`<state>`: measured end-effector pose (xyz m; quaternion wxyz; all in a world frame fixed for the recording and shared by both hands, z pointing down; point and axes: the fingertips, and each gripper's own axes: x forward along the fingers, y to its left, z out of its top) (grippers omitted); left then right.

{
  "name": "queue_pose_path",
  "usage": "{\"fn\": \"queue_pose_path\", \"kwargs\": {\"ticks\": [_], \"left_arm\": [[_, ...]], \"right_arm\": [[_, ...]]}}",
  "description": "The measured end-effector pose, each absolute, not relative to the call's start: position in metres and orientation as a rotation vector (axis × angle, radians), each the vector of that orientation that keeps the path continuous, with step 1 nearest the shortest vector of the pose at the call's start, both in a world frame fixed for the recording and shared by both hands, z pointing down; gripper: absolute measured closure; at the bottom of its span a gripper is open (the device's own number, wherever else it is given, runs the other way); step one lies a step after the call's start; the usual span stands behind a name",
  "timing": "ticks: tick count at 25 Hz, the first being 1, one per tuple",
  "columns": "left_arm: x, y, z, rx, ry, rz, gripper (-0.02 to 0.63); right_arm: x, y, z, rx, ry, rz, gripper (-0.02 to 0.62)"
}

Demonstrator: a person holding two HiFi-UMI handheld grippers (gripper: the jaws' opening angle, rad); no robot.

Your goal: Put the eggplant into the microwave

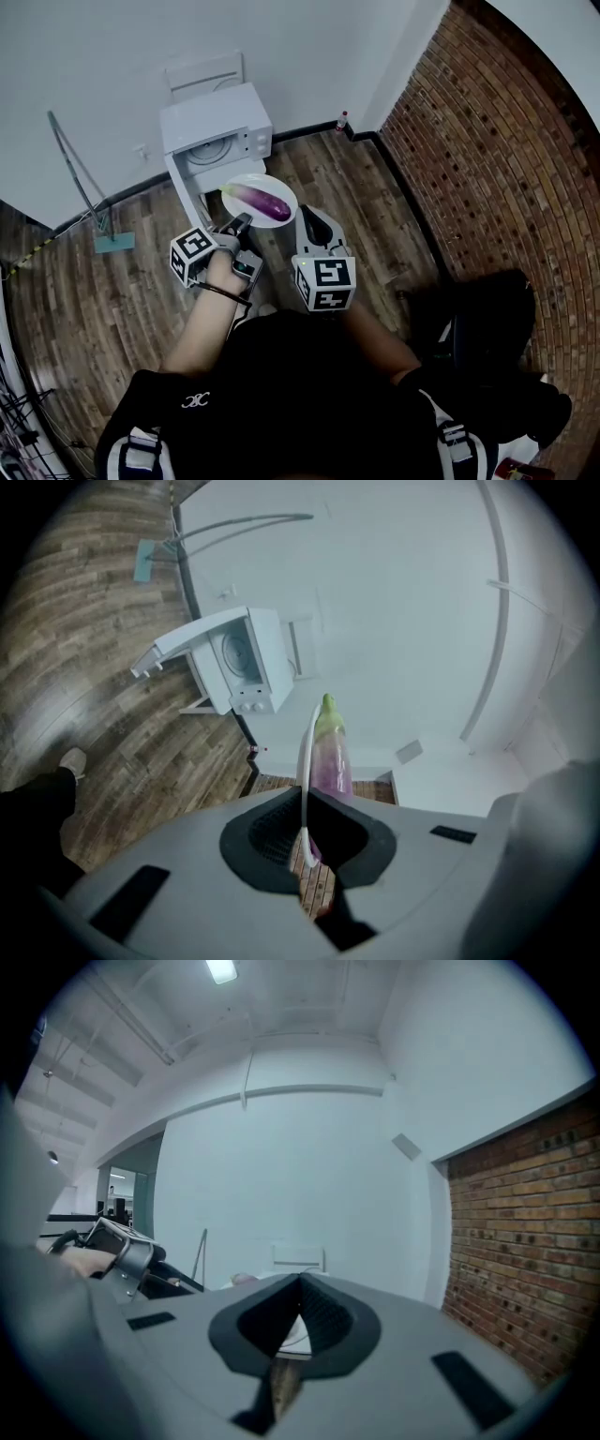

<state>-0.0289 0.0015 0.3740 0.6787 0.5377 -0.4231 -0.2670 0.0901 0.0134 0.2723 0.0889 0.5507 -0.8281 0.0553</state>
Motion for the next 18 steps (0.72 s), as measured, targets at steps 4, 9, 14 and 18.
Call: {"fn": "queue_pose_path", "kwargs": {"ticks": [4, 9, 14, 18], "left_arm": [[-0.032, -0.024, 0.385, 1.193, -0.952, -0.593, 0.588], [-0.033, -0.045, 0.394, 1.182, -0.959, -0.576, 0.588], [-0.043, -0.057, 0.4, 1.169, -0.983, -0.581, 0.588], [-0.052, -0.066, 0.402, 1.147, -1.015, -0.613, 0.588]], "right_arm": [[0.089, -0.012, 0.279, 1.639, -2.455, 0.17, 0.591], [0.088, -0.035, 0.289, 1.633, -2.449, 0.214, 0.591], [0.079, -0.054, 0.297, 1.605, -2.469, 0.254, 0.591], [0.067, -0.073, 0.3, 1.536, -2.506, 0.251, 0.591]]}}
